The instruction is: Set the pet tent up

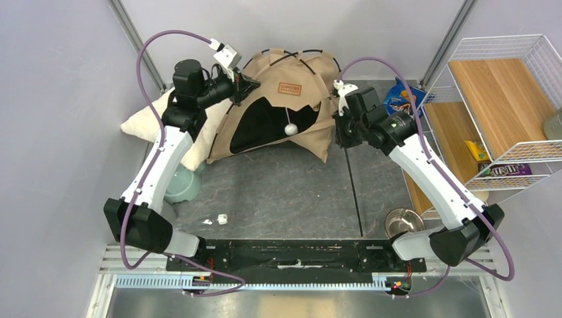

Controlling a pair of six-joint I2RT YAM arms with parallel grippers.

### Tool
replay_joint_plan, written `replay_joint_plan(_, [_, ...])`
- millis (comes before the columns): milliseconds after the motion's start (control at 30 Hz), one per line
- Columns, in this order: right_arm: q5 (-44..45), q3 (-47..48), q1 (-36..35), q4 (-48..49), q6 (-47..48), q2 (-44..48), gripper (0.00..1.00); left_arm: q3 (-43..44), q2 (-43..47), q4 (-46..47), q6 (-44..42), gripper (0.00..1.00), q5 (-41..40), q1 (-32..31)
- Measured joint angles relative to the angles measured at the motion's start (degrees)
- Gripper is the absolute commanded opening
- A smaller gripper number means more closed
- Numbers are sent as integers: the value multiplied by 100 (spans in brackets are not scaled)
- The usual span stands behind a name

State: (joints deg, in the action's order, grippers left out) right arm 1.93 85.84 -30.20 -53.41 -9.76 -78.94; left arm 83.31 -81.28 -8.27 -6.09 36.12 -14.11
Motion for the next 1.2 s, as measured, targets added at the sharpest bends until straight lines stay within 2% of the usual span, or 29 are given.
replay_joint_plan(167, [203,323,-2,-428,-317,87,0,164,-343,417,341,5,201,-13])
replay_joint_plan(300, [179,487,-2,-518,-721,72,0,636,-839,662,603,8,396,-15])
replay_joint_plan(433, [151,498,0,-433,-1209,-26,0,1102,-1357,881,820,16,538,-17])
replay_joint_plan(633, [299,481,0,-280,-1950,-190,0,1659,-2144,1255,1281,17,691,-17])
replay_joint_plan(800, [457,116,-15,225,-2660,-190,0,2129,-2809,1633,1733,18,809,-37])
replay_joint_plan(933, [645,-166,-94,570,-3051,-247,1,2509,-3217,1823,2006,33,822,-50])
replay_joint_plan(1100, [756,-181,-245,769,-3346,-476,4,2680,-3401,1937,2291,63,332,-50])
replay_joint_plan(1200, [754,-181,-282,835,-3418,-568,15,2726,-3401,1906,2345,80,-131,-52])
